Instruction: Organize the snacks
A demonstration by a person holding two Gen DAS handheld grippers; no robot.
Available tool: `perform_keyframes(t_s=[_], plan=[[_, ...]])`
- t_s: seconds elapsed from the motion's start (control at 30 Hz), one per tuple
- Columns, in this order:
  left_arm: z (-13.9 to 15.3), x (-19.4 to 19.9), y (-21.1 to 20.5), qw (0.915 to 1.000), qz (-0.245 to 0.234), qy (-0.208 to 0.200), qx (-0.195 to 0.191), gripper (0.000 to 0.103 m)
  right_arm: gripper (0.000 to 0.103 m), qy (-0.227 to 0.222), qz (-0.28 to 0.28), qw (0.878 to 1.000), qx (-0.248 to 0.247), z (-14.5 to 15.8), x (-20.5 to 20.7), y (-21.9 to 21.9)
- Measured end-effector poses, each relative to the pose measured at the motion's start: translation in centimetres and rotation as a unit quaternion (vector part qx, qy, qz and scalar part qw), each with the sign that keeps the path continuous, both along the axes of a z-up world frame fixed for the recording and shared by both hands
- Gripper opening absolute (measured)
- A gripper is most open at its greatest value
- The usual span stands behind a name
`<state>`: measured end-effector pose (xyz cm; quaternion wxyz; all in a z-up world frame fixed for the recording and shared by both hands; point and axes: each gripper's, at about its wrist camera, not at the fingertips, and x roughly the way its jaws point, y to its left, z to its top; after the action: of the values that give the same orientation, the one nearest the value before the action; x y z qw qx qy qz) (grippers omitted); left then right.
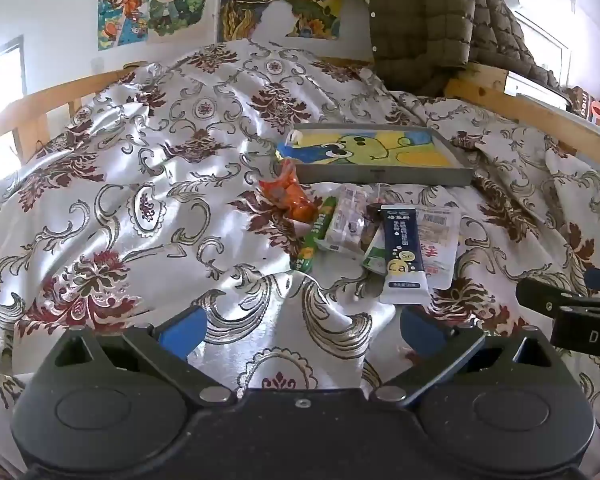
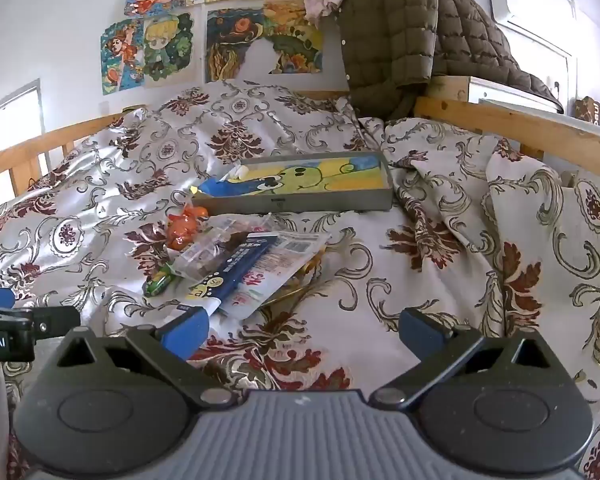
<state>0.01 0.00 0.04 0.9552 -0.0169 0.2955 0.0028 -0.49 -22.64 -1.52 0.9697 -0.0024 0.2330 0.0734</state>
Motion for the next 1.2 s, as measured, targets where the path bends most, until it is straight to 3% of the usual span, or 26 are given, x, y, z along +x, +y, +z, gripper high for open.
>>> perform_keyframes(t_s=[1.2], plan=[[-0.47, 0.08, 0.12, 0.9998, 0.005, 0.013, -0.013, 0.102, 0.103, 0.004, 0.012, 1.0, -0.005, -0.27, 0.06, 0.29]])
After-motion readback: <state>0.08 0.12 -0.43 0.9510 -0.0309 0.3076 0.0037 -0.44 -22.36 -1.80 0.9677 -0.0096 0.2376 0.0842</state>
